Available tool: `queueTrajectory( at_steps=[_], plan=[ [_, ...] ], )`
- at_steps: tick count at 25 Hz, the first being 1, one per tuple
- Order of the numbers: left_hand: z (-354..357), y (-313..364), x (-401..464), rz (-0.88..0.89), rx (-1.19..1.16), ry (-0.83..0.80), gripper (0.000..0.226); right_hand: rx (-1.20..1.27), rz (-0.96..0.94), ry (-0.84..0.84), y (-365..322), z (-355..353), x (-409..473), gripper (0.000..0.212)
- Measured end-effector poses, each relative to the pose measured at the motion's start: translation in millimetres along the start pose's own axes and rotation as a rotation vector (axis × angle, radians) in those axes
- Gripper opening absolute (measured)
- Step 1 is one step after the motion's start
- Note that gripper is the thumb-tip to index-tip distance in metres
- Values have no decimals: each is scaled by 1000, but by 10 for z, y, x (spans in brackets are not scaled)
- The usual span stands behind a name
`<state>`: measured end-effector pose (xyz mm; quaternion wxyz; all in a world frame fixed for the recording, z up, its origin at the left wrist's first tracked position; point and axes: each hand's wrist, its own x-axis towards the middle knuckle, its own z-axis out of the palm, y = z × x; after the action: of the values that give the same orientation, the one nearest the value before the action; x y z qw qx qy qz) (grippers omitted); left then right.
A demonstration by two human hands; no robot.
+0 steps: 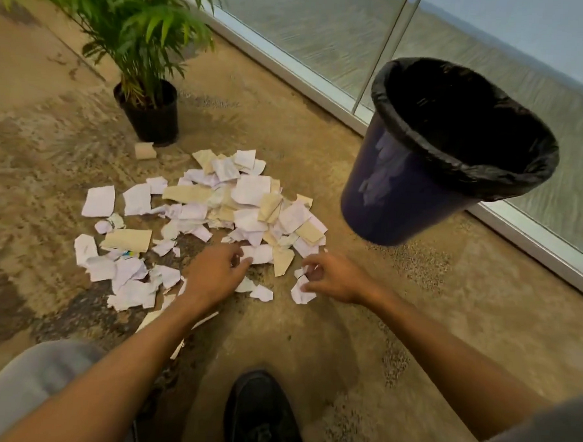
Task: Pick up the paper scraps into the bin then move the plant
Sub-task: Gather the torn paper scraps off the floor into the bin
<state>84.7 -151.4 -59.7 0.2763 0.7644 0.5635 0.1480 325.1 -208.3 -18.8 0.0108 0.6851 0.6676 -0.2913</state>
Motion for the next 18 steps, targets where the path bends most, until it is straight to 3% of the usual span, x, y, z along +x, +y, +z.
queueTrajectory(
  at_steps=[3, 6, 10, 13, 16, 18],
  plan=[
    [255, 138, 116, 56, 65, 12, 52, 70, 24, -24, 18, 192, 2, 66],
    [507, 297, 144, 115, 190, -38, 54, 67, 41, 4, 4, 326, -41, 67],
    [598, 328, 226, 79, 102, -27, 31, 331, 65, 80, 15, 236, -60, 45],
    [569, 311, 260, 45, 19, -19, 17, 454, 72, 295, 96, -31, 105, 21],
    [550, 295, 276, 53, 76, 13, 33, 237, 132, 544, 166, -200, 402, 18],
    [549, 271, 299, 41, 139, 24, 49, -53, 105, 566, 206, -199, 607, 21]
  ],
)
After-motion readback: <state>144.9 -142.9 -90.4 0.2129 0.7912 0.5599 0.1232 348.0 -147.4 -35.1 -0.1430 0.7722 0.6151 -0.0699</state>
